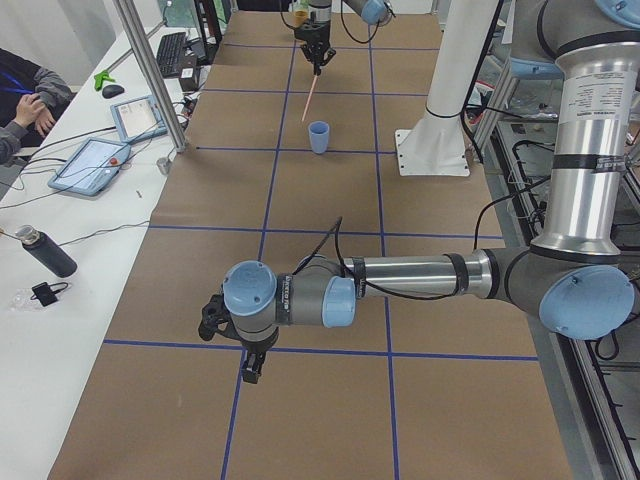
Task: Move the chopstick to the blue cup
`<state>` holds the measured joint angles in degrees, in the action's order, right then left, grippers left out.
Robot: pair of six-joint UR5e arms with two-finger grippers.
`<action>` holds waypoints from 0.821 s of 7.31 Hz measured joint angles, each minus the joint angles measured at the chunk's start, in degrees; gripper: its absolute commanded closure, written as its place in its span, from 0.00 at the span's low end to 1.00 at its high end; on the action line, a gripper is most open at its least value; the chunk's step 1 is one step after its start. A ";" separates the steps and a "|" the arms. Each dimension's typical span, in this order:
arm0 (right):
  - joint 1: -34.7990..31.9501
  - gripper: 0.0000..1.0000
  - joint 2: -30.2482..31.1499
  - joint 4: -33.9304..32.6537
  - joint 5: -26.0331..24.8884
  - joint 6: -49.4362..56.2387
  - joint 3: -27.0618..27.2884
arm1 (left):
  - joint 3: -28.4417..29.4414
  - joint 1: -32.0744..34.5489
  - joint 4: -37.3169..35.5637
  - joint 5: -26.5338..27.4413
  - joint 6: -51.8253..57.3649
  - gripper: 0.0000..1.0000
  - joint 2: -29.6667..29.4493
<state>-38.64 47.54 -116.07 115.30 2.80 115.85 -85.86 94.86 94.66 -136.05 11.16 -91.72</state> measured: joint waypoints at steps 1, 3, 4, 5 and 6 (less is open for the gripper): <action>1.87 1.00 -0.24 -2.27 -1.51 0.00 0.45 | 0.09 -0.02 0.00 0.00 0.00 0.01 0.03; 4.48 1.00 -0.33 -5.67 -3.29 0.01 1.09 | 0.21 -0.02 0.00 0.00 0.00 0.01 0.04; 5.30 1.00 -0.42 -6.38 -3.80 0.00 1.16 | 0.24 -0.02 0.00 0.00 0.00 0.01 0.05; 5.97 1.00 -0.52 -6.57 -4.42 -0.04 1.00 | 0.25 -0.02 0.00 0.00 0.00 0.01 0.05; 6.52 1.00 -0.75 -6.56 -4.96 -0.06 0.62 | 0.25 -0.02 0.00 0.00 0.00 0.01 0.08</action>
<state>-32.12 46.79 -122.64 110.34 2.74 116.47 -85.61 94.83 94.66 -136.05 11.16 -91.64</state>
